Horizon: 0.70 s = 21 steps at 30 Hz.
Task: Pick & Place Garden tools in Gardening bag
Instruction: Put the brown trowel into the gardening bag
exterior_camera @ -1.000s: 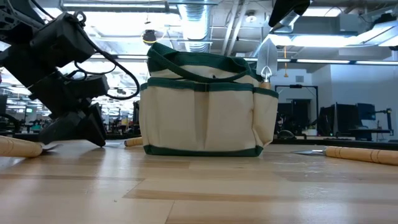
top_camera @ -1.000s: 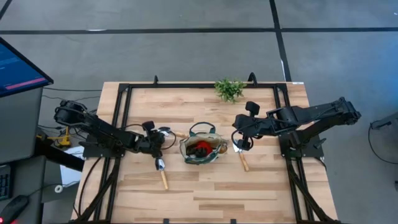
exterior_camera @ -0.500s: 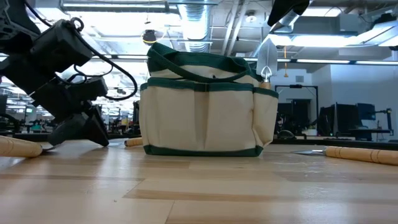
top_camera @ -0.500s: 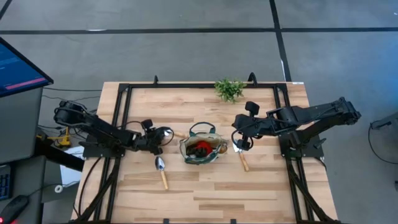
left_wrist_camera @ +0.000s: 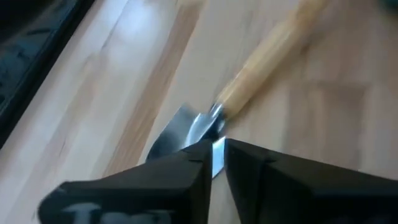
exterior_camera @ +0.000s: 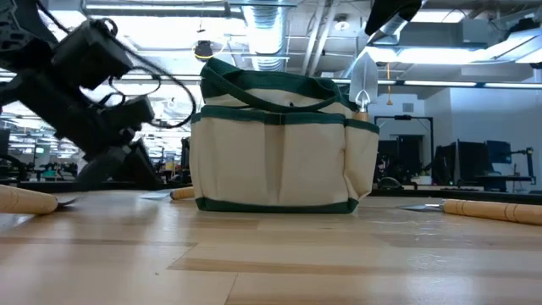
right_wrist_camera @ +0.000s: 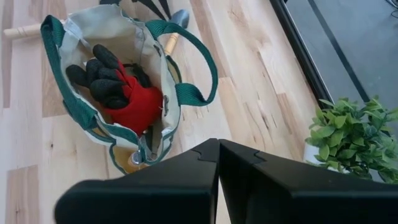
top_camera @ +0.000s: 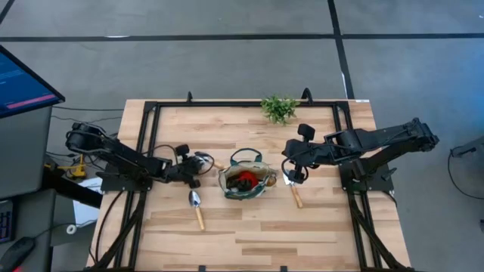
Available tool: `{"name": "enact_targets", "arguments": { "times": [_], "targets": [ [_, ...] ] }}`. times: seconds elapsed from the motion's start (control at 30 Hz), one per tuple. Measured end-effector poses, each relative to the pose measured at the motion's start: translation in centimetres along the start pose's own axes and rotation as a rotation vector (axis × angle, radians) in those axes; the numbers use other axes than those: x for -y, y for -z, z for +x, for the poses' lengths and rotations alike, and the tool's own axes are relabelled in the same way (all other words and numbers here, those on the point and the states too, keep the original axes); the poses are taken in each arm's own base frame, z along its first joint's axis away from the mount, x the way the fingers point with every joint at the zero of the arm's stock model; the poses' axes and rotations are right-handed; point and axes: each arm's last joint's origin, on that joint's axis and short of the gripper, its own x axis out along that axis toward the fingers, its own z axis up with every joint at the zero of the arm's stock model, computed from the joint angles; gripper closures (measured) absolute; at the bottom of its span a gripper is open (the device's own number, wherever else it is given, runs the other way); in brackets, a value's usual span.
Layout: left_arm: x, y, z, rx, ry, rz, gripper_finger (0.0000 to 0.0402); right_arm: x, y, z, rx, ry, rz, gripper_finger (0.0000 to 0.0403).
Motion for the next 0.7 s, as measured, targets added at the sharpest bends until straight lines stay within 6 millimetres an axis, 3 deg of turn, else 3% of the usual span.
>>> {"name": "enact_targets", "arguments": {
  "times": [0.2, 0.33, 0.53, 0.7],
  "targets": [
    [1.1, -2.6, -0.4, 0.069, 0.188, 0.085, 0.0397, 0.0, -0.1, 0.0, 0.005, -0.001, -0.006, 0.0403],
    [1.0, -3.6, -0.5, 0.093, 0.192, 0.081, 0.0398, 0.3, -0.9, 0.2, 0.066, -0.020, 0.014, 0.0403],
    [-1.2, -4.2, -1.1, 0.092, 0.309, 0.000, 0.0399, 2.1, -2.9, 1.4, 0.167, -0.208, 0.095, 0.0403],
    [-3.6, -4.8, -2.7, 0.137, 0.394, -0.078, 0.0399, 3.8, -3.3, 4.9, 0.098, -0.245, 0.135, 0.0403]
  ]
}}
